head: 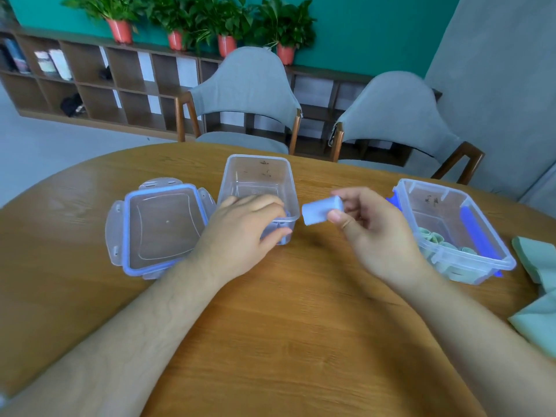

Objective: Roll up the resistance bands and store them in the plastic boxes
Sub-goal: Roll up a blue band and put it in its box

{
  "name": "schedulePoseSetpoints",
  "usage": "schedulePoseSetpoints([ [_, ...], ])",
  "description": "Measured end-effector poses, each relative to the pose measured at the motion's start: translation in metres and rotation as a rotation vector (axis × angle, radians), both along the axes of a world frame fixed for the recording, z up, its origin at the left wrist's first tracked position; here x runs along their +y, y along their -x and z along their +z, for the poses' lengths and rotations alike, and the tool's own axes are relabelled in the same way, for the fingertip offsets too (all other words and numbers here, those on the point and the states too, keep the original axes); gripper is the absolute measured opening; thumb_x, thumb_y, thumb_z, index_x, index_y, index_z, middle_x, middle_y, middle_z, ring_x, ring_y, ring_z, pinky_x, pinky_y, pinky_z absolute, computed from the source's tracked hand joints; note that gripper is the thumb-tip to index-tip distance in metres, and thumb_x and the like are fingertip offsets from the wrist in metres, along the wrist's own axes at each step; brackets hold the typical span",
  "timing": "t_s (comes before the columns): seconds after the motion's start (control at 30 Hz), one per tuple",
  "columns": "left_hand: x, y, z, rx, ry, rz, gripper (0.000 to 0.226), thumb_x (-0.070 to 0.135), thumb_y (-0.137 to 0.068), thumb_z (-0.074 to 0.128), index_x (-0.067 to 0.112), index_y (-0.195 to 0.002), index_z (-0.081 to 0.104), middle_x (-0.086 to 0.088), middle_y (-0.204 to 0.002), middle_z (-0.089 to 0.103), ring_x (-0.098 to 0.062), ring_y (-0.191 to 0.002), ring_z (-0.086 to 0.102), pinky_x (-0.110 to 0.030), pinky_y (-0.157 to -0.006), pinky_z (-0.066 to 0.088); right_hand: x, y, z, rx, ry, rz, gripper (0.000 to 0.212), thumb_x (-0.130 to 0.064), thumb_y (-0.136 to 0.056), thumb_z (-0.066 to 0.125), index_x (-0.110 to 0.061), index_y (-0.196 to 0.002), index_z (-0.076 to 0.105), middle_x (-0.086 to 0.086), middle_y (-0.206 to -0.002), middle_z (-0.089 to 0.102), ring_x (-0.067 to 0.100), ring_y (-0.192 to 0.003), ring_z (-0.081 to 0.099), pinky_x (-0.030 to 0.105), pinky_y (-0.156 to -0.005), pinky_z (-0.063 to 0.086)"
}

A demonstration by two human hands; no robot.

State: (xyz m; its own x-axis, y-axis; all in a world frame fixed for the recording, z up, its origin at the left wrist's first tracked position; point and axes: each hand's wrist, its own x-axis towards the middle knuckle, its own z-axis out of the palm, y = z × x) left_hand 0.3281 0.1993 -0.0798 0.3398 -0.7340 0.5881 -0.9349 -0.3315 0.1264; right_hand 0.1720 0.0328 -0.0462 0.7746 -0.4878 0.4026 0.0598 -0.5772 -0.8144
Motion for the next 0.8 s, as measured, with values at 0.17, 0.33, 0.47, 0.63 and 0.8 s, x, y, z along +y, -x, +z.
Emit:
schedulePoseSetpoints([
  [0.17, -0.001, -0.003, -0.004, 0.026, 0.002, 0.015, 0.024, 0.047, -0.095, 0.055, 0.027, -0.101, 0.067, 0.017, -0.104, 0.066, -0.011, -0.099, 0.062, -0.031, -0.082, 0.039, 0.0, -0.072, 0.055, 0.286, 0.532, 0.029, 0.026, -0.023, -0.092, 0.069, -0.023, -0.118, 0.065, -0.008, -0.102, 0.066, 0.008, -0.093, 0.054, 0.015, -0.078, 0.042],
  [0.33, -0.003, -0.003, -0.006, 0.036, 0.028, 0.02, 0.04, 0.054, -0.094, 0.043, 0.028, -0.106, 0.071, 0.017, -0.108, 0.068, -0.01, -0.099, 0.064, -0.029, -0.082, 0.039, 0.006, -0.114, 0.067, 0.693, 0.976, 0.182, 0.035, -0.024, -0.09, 0.069, -0.027, -0.125, 0.065, -0.008, -0.099, 0.053, 0.009, -0.105, 0.038, 0.039, -0.095, 0.048],
  [0.47, -0.002, -0.005, -0.007, 0.06, 0.082, -0.003, 0.042, 0.053, -0.093, 0.044, 0.029, -0.108, 0.074, 0.018, -0.109, 0.068, -0.009, -0.099, 0.063, -0.027, -0.081, 0.036, 0.011, -0.125, 0.077, 0.895, 1.032, 0.212, 0.035, -0.029, -0.089, 0.072, -0.027, -0.124, 0.066, -0.007, -0.12, 0.059, 0.014, -0.107, 0.049, 0.038, -0.097, 0.049],
  [0.63, -0.003, -0.005, -0.009, 0.074, 0.111, -0.018, 0.043, 0.054, -0.092, 0.045, 0.029, -0.109, 0.076, 0.018, -0.107, 0.066, -0.007, -0.096, 0.062, -0.023, -0.08, 0.03, 0.016, -0.125, 0.09, 1.082, 0.959, 0.26, 0.037, -0.03, -0.096, 0.063, -0.027, -0.133, 0.062, -0.007, -0.136, 0.058, 0.018, -0.124, 0.053, 0.031, -0.099, 0.042],
  [0.8, -0.003, -0.006, -0.008, 0.063, 0.096, -0.008, 0.043, 0.053, -0.092, 0.046, 0.028, -0.108, 0.076, 0.016, -0.104, 0.067, -0.01, -0.095, 0.063, -0.026, -0.081, 0.035, 0.018, -0.12, 0.094, 1.105, 0.914, 0.256, 0.027, -0.024, -0.099, 0.059, -0.026, -0.124, 0.068, -0.009, -0.119, 0.06, 0.014, -0.106, 0.051, 0.028, -0.089, 0.041],
])
